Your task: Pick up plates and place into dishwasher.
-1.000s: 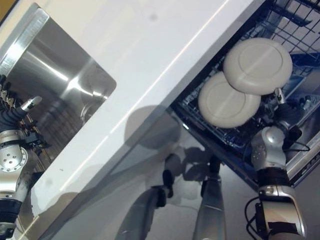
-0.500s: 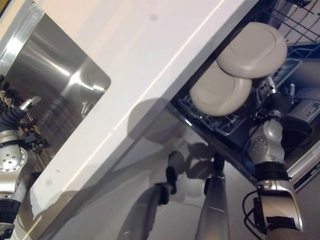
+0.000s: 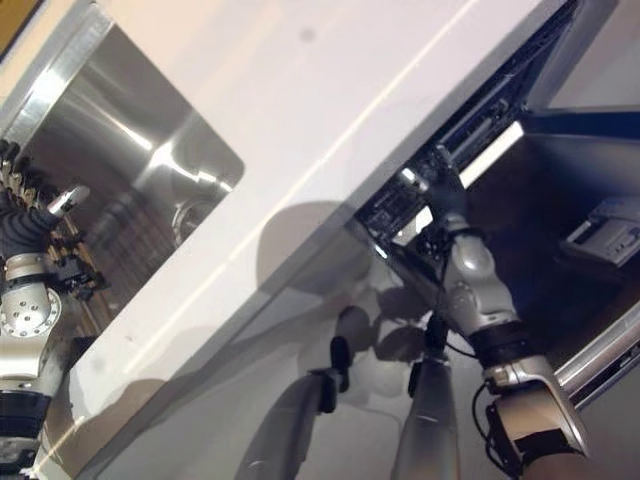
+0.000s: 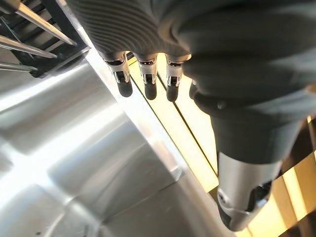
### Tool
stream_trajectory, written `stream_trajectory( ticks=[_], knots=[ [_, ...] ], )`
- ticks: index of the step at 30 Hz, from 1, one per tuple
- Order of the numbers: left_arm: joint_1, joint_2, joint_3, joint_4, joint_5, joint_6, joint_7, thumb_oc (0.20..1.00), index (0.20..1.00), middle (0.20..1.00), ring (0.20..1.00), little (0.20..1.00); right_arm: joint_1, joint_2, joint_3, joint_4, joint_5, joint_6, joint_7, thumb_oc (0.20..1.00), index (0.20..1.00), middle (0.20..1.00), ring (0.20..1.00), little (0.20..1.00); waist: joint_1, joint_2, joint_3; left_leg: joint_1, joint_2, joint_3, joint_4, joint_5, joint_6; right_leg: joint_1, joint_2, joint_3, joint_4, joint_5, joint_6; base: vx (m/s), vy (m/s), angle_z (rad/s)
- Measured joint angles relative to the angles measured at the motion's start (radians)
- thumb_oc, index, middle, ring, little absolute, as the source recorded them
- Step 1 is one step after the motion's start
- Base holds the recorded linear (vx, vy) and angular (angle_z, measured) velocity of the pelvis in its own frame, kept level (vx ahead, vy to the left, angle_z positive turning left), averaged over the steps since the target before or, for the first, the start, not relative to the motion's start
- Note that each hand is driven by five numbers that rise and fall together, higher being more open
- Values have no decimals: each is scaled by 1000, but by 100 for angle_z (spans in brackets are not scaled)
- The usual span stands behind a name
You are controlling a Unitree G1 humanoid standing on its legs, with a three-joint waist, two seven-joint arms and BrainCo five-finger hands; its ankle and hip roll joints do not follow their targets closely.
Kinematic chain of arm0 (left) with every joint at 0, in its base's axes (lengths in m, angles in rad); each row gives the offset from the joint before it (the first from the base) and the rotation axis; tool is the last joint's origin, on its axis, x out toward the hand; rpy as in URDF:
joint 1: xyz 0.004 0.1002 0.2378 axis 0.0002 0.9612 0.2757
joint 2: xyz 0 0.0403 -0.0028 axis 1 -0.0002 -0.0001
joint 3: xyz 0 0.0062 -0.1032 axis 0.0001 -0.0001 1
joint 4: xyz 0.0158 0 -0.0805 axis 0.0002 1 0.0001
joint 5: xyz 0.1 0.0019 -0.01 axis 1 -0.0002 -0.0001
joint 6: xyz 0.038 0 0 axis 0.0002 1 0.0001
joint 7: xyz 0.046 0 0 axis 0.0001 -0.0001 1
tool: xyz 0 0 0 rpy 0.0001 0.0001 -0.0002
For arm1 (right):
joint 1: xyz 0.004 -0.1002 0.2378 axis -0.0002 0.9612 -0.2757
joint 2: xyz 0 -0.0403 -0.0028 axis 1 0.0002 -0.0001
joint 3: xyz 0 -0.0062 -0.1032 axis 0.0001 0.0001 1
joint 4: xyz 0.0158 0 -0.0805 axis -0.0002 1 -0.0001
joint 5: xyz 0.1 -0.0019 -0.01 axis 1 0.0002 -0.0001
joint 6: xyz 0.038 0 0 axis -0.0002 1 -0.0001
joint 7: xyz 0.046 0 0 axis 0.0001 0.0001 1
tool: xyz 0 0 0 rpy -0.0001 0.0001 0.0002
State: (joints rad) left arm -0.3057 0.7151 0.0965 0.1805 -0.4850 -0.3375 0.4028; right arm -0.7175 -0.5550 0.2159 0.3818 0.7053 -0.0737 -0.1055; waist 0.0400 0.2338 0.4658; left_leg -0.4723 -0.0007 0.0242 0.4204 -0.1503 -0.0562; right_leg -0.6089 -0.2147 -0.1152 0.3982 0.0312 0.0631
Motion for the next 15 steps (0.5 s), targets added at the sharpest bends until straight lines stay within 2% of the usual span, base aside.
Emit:
stream_trajectory(
  ticks=[5,9,12,15],
  knots=[
    [-8,-45,3,13,-6,1,-44,1000,1000,1000,1000,1000,18,-43,41,34,-54,69,-22,1000,1000,1000,1000,1000,2,-8,4,92,10,-16,-29,1,-2,110,5,-38,-42,-1,-2,-29,-25,8],
    [7,-102,-5,-11,-44,27,-78,1000,1000,1000,1000,1000,48,-67,69,73,-72,111,-41,1000,1000,1000,1000,1000,12,-14,6,194,21,-28,-63,3,-4,235,17,-75,-93,-1,-2,-13,-23,13],
    [35,-128,-11,-55,-50,54,-96,1000,1000,1000,1000,1000,75,-93,74,73,-126,132,-43,1000,1000,1000,1000,1000,34,-33,3,237,35,-30,-101,19,-15,280,31,-91,-123,2,-10,14,-33,8],
    [74,-140,-11,-67,-50,88,-108,1000,1000,1000,1000,1000,107,-99,74,70,-180,179,-46,1000,1000,1000,1000,1000,53,-59,-5,288,51,-29,-144,37,-26,333,48,-104,-154,6,-21,26,3,9]
  ],
)
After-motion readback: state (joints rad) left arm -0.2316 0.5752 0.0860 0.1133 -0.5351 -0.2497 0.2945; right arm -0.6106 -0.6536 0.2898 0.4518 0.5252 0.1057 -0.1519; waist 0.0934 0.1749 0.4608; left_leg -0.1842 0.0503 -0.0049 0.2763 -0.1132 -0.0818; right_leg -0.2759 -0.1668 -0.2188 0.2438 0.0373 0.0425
